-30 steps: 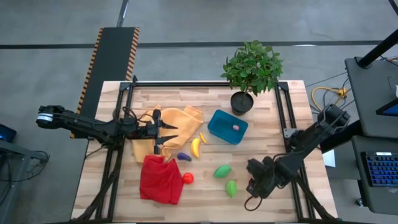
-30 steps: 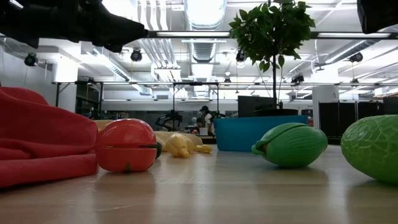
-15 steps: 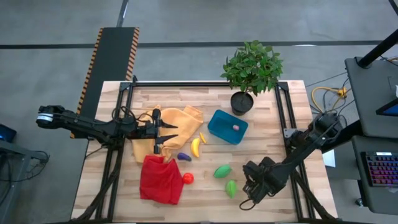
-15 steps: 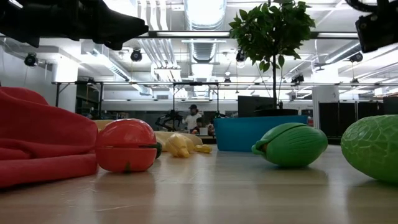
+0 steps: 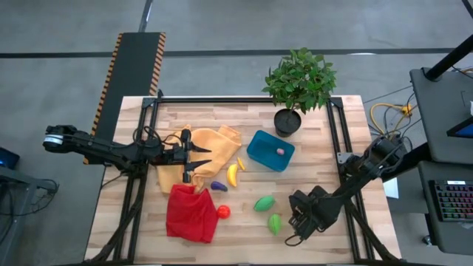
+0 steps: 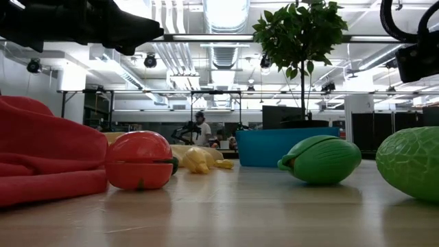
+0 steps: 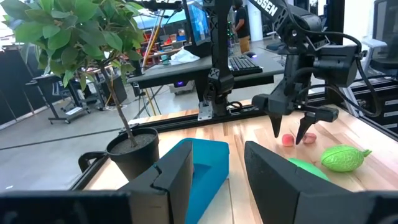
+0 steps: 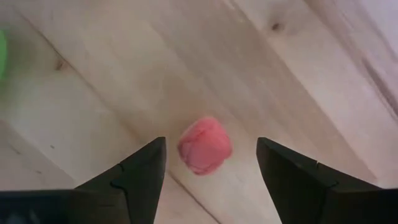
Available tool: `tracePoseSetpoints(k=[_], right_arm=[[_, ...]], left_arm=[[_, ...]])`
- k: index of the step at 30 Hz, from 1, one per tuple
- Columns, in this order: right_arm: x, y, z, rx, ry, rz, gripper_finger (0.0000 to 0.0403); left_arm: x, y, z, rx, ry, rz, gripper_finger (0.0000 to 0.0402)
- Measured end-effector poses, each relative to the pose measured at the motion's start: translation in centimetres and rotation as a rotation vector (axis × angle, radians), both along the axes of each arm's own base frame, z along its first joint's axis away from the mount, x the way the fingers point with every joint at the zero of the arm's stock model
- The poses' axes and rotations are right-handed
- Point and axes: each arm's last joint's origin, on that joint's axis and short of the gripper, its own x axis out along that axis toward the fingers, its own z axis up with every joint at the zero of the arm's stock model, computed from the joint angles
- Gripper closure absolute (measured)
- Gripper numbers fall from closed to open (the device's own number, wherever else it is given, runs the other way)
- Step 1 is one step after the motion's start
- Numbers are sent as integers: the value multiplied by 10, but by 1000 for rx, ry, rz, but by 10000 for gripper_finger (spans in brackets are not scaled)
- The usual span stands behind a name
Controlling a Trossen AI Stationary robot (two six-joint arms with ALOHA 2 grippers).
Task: Pick and placing Produce into tupperware
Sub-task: Put the top pink peach into the blue bin
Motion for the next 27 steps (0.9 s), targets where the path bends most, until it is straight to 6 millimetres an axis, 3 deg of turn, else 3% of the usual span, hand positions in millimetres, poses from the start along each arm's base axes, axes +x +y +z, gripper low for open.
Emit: tracePoseSetpoints(k=[14, 27], right_arm=[[-3, -3, -7, -5, -13, 8, 190], [-4, -5, -6, -18, -6, 9, 290]], left_arm=[[0, 0, 0, 0, 1, 0, 269], [0, 0, 0, 0, 1, 0, 269]])
